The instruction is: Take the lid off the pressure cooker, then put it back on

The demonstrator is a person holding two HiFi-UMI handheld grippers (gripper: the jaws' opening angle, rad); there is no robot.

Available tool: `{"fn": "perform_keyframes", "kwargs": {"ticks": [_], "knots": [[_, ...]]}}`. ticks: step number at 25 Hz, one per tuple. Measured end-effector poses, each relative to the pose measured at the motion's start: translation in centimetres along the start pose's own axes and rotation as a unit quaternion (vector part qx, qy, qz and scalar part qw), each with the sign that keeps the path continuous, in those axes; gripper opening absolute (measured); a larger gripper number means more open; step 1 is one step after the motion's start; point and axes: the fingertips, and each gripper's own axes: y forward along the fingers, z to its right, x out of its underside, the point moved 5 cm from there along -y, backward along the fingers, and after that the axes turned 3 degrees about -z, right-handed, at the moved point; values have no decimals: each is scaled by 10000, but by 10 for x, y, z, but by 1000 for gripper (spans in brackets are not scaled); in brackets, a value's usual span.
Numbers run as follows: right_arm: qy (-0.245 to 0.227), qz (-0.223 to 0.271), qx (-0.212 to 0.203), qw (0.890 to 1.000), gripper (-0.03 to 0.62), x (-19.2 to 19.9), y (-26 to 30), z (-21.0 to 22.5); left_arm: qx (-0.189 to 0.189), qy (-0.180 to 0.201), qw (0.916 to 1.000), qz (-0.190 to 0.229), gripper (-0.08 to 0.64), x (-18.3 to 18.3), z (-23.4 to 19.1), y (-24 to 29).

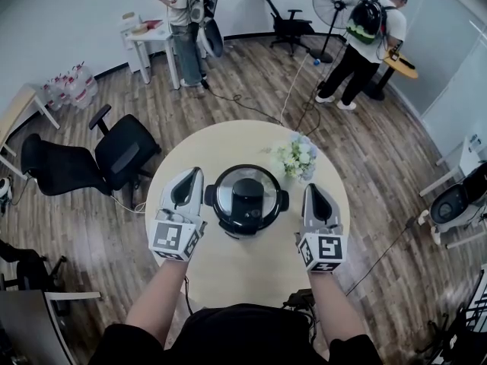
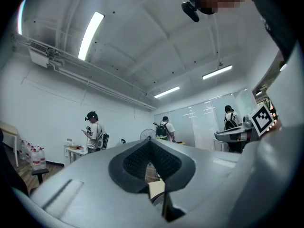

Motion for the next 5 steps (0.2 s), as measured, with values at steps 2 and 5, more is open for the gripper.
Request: {"fn": "perform_keyframes", "kwargs": {"ticks": [2, 5], "knots": [[-19, 9, 28, 10000, 6, -1, -1, 1, -2, 24, 10000, -8, 0, 0, -1, -1], [-49, 10, 79, 10000, 6, -2, -3, 3, 1, 77, 10000, -17, 0, -1, -1, -3]]}}
